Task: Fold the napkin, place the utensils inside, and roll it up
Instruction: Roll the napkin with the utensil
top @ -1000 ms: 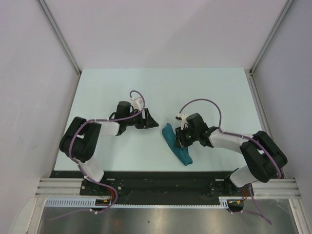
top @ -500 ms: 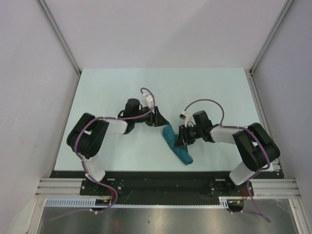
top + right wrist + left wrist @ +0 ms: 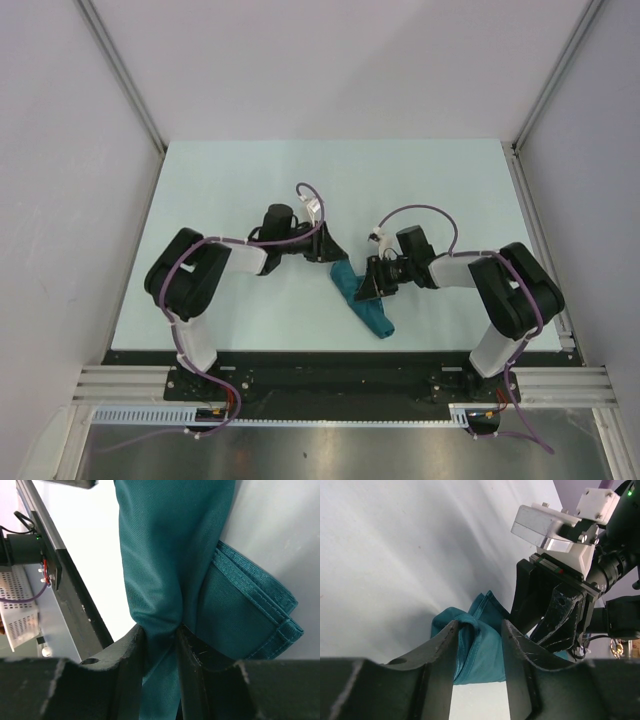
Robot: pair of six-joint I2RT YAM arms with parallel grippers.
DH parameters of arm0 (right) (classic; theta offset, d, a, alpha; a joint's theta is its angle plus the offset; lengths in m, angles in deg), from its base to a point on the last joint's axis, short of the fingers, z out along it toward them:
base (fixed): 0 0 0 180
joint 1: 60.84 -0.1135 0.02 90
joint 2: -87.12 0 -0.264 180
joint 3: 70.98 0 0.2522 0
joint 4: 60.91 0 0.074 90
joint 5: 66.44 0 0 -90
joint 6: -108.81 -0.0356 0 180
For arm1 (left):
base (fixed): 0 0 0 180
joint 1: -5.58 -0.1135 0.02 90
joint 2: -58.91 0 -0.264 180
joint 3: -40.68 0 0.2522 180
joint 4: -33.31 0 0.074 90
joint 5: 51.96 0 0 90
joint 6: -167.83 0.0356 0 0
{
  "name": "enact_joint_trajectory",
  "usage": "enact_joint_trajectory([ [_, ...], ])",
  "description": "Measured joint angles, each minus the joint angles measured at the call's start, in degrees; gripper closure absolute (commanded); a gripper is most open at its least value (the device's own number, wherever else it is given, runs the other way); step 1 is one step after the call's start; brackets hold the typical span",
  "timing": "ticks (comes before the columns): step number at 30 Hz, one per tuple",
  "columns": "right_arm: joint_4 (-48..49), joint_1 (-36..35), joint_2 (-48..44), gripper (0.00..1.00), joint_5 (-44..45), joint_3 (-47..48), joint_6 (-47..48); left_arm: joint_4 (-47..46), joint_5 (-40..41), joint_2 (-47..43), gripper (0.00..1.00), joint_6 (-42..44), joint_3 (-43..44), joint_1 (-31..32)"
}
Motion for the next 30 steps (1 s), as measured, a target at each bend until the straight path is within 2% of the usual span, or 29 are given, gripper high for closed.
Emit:
enact_joint_trajectory([
  [4,0.3,0.4,0.4,0.65,-0.7,0.0,-0.4,0.1,-0.1,0.0,0.73,-0.1,-0.5,0.1],
  [7,0.2,0.4,0.4,0.62,-0.7,0.1,-0.4,0.1,-0.2,0.6,0.95,-0.1,-0.5,0.4],
  [8,0.0,0.4,0.4,0.60,-0.6,0.2,-0.4,0.2,-0.1,1.0,0.99,-0.2,-0.5,0.5],
  [13,-3.6,0.3,-0.2,0.41,-0.1,1.9,-0.6,2.1,0.4,2.2,1.00,0.2,-0.5,0.8],
  [16,-8.0,0.2,-2.3,0.36,3.4,3.3,0.4,4.1,1.1,2.3,1.00,0.4,-0.5,0.8],
  [25,-22.0,-1.0,-12.9,0.32,20.0,8.6,3.5,8.2,1.7,4.4,1.00,0.8,1.1,0.8],
  [28,-24.0,-6.0,-16.7,0.32,28.4,10.3,3.9,9.0,1.7,5.1,1.00,0.8,1.7,0.8],
  [30,-24.3,-11.8,-18.3,0.32,34.4,11.2,4.3,9.2,1.8,5.4,1.00,0.7,2.0,0.8],
])
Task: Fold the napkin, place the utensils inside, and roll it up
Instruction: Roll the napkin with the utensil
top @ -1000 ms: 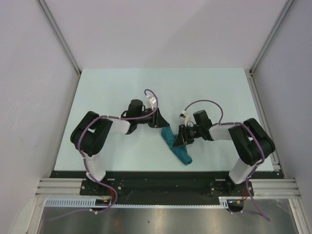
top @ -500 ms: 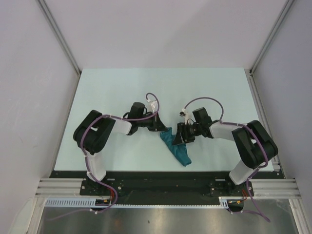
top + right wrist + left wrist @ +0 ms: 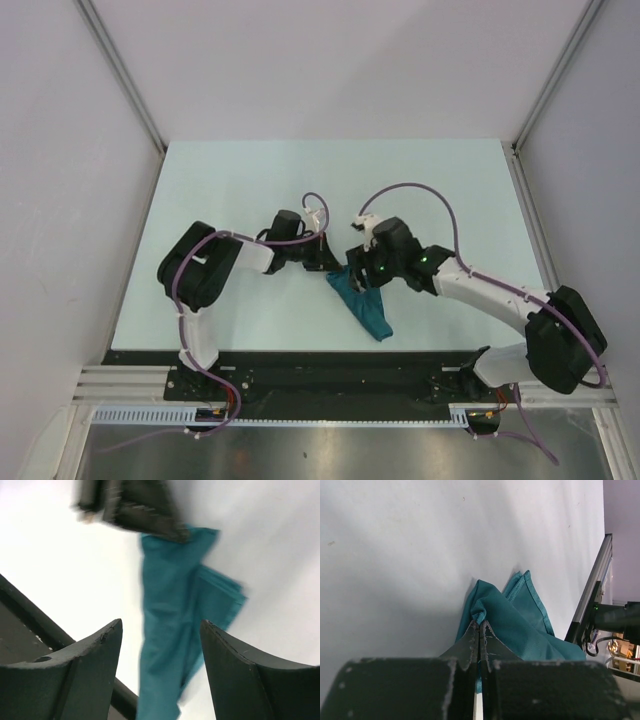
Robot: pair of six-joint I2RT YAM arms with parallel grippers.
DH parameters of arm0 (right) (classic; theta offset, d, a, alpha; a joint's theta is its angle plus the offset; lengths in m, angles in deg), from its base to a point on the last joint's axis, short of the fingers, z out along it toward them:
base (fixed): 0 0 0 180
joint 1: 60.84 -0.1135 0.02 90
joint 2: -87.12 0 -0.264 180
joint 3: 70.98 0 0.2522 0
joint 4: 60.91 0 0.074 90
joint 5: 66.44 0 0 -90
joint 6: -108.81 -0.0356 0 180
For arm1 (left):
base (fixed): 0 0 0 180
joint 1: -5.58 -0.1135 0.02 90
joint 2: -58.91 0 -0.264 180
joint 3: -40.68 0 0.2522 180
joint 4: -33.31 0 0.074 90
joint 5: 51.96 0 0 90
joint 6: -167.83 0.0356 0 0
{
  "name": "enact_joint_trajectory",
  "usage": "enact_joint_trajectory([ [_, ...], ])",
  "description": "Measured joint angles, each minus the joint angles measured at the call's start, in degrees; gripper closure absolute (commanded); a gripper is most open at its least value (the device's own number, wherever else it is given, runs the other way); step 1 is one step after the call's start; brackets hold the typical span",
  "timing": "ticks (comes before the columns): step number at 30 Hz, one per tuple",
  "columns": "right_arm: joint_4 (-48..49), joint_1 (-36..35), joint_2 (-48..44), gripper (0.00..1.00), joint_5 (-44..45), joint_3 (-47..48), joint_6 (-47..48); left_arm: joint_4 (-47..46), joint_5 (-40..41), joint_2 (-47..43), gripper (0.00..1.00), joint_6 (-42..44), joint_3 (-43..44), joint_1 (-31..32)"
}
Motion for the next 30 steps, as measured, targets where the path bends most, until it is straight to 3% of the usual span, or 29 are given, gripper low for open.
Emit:
enact_joint_trajectory([
  [3,0.1,-9.2,-0.4,0.31,9.2,0.4,0.3,0.7,0.0,0.4,1.00,0.0,0.7,0.0],
  [9,0.2,-21.1,3.5,0.31,23.7,0.9,1.8,2.3,0.3,0.7,1.00,0.0,1.8,0.0],
  [21,-0.2,-25.0,14.0,0.31,33.6,3.8,4.9,3.4,0.3,1.0,0.98,0.0,2.5,0.1],
  [23,-0.3,-24.5,14.8,0.31,33.7,3.8,5.0,3.4,0.3,1.0,0.86,0.0,2.5,0.1],
  [24,-0.3,-24.2,15.1,0.32,33.6,3.8,5.0,3.4,0.3,1.0,0.67,0.0,2.5,0.1],
  [27,-0.2,-23.2,16.0,0.32,33.6,3.8,5.0,3.2,-0.3,1.0,0.46,-0.6,2.6,0.1],
  [30,-0.1,-21.9,16.5,0.32,32.9,3.7,4.7,2.7,-0.3,0.5,0.38,-1.0,3.3,0.1],
])
